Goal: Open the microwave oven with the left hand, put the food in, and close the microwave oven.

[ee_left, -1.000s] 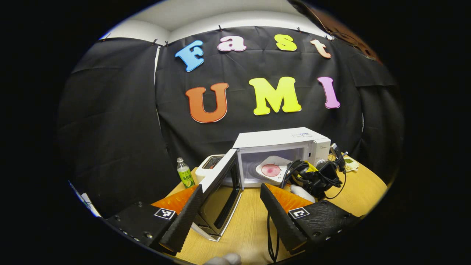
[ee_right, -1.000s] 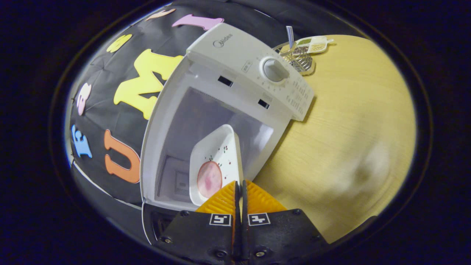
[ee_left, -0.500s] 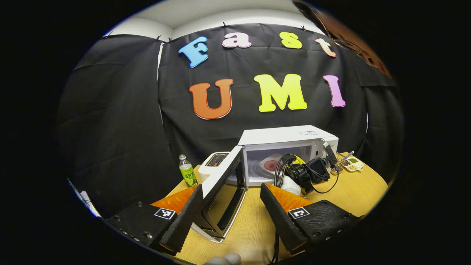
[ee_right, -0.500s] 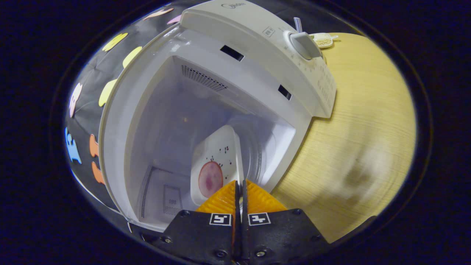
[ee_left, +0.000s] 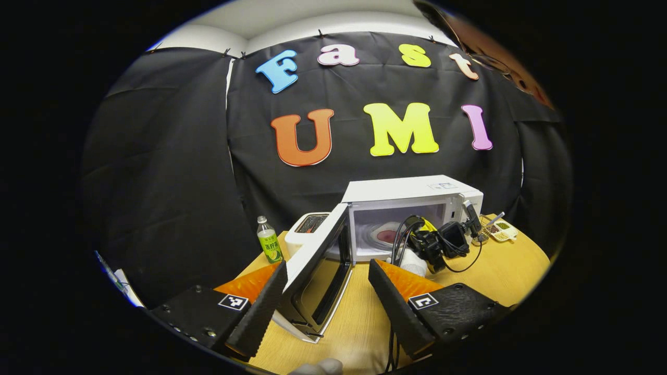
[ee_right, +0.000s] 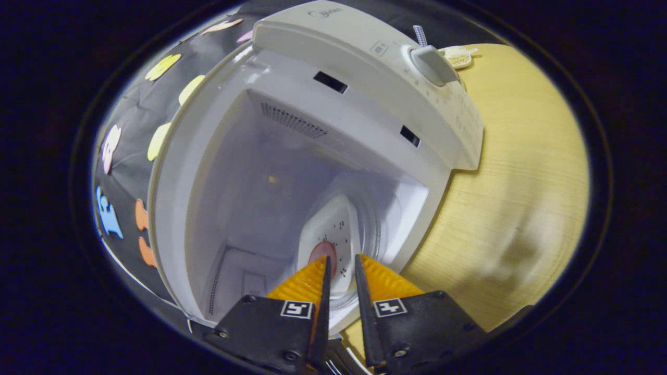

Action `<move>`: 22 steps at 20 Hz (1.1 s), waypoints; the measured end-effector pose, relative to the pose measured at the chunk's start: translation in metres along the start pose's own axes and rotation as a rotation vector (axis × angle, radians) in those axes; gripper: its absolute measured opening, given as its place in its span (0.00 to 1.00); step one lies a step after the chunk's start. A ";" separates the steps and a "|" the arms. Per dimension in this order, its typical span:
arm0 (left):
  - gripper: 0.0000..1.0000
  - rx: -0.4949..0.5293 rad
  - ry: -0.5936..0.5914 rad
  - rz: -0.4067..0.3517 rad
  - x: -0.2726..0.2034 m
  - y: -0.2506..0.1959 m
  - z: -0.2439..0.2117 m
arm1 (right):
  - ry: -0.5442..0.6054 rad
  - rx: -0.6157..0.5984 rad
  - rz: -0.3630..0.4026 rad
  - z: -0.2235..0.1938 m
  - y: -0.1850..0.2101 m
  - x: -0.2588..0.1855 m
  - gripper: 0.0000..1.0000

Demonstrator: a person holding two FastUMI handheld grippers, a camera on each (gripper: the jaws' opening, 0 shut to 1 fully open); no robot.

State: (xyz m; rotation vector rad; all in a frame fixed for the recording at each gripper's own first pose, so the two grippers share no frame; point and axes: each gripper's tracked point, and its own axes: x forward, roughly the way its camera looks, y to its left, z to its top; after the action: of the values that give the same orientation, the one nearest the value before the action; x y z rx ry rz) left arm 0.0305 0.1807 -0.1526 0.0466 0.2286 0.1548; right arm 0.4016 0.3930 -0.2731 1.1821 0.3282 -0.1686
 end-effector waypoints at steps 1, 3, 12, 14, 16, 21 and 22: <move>0.96 -0.003 -0.003 -0.002 -0.002 0.001 0.002 | 0.001 -0.040 0.008 0.004 0.002 -0.007 0.39; 0.95 -0.014 -0.010 -0.003 -0.003 0.000 0.008 | -0.033 -0.138 0.046 0.017 0.014 -0.031 0.38; 0.95 0.014 -0.123 0.005 -0.015 0.014 0.068 | -0.077 -0.783 0.114 0.121 0.029 -0.175 0.89; 0.95 0.017 -0.132 0.010 -0.016 0.018 0.069 | -0.081 -0.928 0.137 0.145 0.026 -0.211 1.00; 0.95 0.012 -0.143 0.008 -0.017 0.019 0.072 | -0.116 -1.067 0.130 0.179 0.023 -0.244 1.00; 0.88 -0.011 -0.184 -0.015 -0.018 0.016 0.078 | -0.142 -1.175 0.095 0.233 0.017 -0.316 1.00; 0.95 -0.013 -0.190 -0.016 -0.018 0.015 0.079 | -0.163 -1.191 0.084 0.246 0.018 -0.328 1.00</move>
State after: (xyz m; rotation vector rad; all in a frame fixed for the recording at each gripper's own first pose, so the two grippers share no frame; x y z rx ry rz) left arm 0.0285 0.1907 -0.0711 0.0464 0.0382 0.1354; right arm 0.1382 0.1580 -0.0631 0.0003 0.1735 0.0221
